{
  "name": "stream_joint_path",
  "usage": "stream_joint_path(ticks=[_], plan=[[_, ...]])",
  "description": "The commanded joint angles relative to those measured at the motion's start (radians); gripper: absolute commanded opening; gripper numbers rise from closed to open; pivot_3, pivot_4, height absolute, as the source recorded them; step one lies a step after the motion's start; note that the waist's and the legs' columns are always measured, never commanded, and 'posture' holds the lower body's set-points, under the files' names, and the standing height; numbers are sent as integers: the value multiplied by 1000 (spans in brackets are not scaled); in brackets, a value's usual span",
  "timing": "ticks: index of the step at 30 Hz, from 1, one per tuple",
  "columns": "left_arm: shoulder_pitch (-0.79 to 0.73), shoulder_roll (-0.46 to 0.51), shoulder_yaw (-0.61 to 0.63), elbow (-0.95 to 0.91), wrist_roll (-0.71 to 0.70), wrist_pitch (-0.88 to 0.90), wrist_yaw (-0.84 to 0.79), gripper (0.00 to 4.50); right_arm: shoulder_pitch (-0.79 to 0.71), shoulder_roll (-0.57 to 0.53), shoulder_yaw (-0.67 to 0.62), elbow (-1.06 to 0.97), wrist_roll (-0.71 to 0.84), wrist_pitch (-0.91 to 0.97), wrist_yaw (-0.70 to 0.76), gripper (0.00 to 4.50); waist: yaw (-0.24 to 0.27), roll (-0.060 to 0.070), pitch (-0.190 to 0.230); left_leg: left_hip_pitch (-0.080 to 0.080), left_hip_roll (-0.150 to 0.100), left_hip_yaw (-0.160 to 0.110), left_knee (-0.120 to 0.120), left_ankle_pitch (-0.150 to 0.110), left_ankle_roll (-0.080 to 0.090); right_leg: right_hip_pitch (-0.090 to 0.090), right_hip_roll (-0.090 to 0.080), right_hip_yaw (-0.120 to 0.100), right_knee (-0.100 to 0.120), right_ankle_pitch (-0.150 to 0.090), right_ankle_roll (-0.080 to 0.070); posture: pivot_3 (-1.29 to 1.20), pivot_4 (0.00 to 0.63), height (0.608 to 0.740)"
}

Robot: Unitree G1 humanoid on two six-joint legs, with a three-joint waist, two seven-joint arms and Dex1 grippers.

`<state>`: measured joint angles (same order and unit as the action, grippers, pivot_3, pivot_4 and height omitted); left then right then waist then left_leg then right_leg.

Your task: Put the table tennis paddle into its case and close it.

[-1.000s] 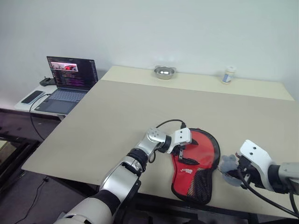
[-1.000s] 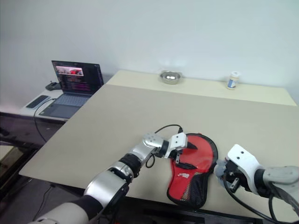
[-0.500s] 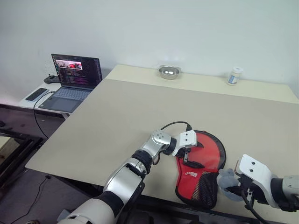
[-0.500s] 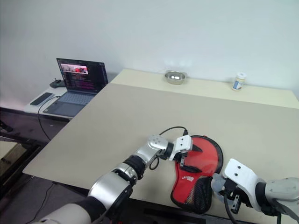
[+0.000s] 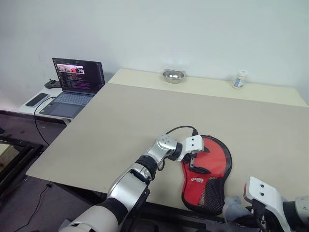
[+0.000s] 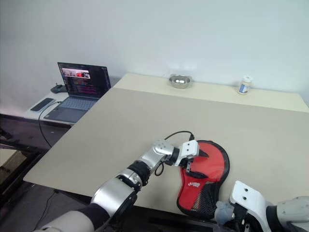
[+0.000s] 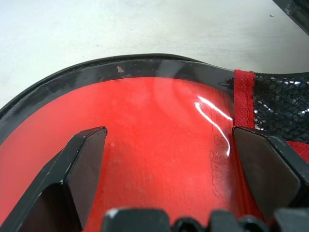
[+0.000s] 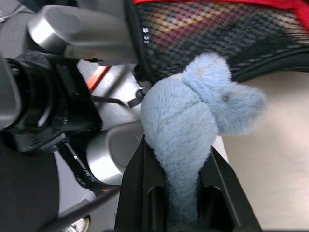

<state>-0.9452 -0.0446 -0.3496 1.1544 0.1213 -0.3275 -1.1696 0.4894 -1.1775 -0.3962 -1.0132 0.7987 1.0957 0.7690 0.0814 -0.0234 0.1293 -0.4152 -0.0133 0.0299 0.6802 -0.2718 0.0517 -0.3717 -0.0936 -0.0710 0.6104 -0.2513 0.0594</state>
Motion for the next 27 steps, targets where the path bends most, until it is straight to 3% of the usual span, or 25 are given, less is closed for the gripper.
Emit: stream_joint_path(ticks=[1,6,18,21,27], plan=[[56,-3,-79,109,115,46,41,4500,24,-29,-20,-34,87,-33,-16,189,0,0,0,0,0,0,0,0,0,0,0,0,0,0,0,0,150,740],[54,-4,-79,109,117,45,42,4500,-21,-20,-29,-34,87,-3,-50,189,0,0,0,0,0,1,0,0,0,0,-1,0,0,0,-1,0,150,740],[51,-17,-61,107,100,56,52,4500,-158,-28,-272,119,193,84,17,4356,-1,-1,0,0,0,3,0,0,0,0,-4,0,0,-1,-2,0,150,740],[45,-15,-45,102,85,56,55,4500,-222,-27,-265,187,153,71,-9,4486,-2,-1,0,0,0,5,0,0,0,0,-5,0,0,-1,-2,0,150,740],[10,25,47,6,-13,40,-23,4500,-379,49,-85,361,-31,-88,-116,4486,-11,2,4,0,0,7,0,0,0,-1,-7,-1,-1,-1,-2,0,150,740]])
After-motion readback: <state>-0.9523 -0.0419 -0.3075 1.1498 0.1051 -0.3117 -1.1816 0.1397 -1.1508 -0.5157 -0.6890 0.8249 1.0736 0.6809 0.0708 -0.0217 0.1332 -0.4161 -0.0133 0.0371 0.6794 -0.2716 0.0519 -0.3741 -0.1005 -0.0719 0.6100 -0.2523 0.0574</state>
